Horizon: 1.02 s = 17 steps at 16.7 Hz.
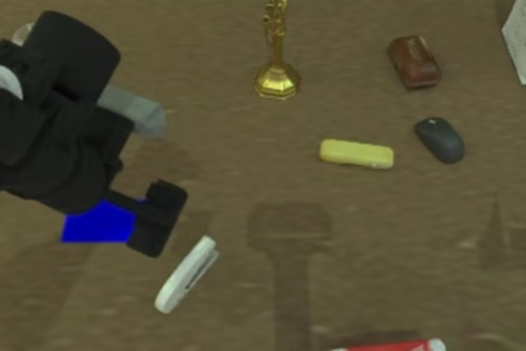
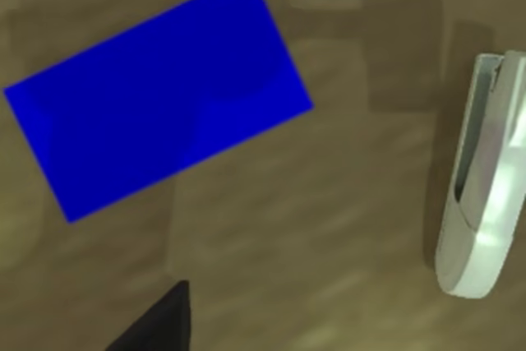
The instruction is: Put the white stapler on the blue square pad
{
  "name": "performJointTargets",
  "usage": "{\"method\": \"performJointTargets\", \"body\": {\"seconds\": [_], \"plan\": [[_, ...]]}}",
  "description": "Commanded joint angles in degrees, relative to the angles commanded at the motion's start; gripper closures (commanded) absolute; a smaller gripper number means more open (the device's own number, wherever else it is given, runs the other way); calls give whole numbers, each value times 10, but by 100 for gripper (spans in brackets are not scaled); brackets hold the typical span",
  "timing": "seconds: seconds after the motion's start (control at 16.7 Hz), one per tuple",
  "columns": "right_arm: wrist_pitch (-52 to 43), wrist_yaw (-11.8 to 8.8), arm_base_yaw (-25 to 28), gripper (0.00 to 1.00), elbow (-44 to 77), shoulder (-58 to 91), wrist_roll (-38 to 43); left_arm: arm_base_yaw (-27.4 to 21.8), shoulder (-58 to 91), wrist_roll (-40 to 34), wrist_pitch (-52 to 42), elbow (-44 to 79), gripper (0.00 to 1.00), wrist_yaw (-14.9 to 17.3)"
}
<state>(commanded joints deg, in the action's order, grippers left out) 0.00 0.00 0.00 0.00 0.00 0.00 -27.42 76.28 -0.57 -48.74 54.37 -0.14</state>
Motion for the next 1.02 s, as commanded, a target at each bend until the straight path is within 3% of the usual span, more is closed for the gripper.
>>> {"method": "performJointTargets", "body": {"seconds": [0.48, 1.02], "plan": [[0, 0, 0, 0, 0, 0, 0, -82, 223, -3, -140, 172, 0, 1], [0, 0, 0, 0, 0, 0, 0, -82, 242, -1, -100, 147, 0, 1]]}}
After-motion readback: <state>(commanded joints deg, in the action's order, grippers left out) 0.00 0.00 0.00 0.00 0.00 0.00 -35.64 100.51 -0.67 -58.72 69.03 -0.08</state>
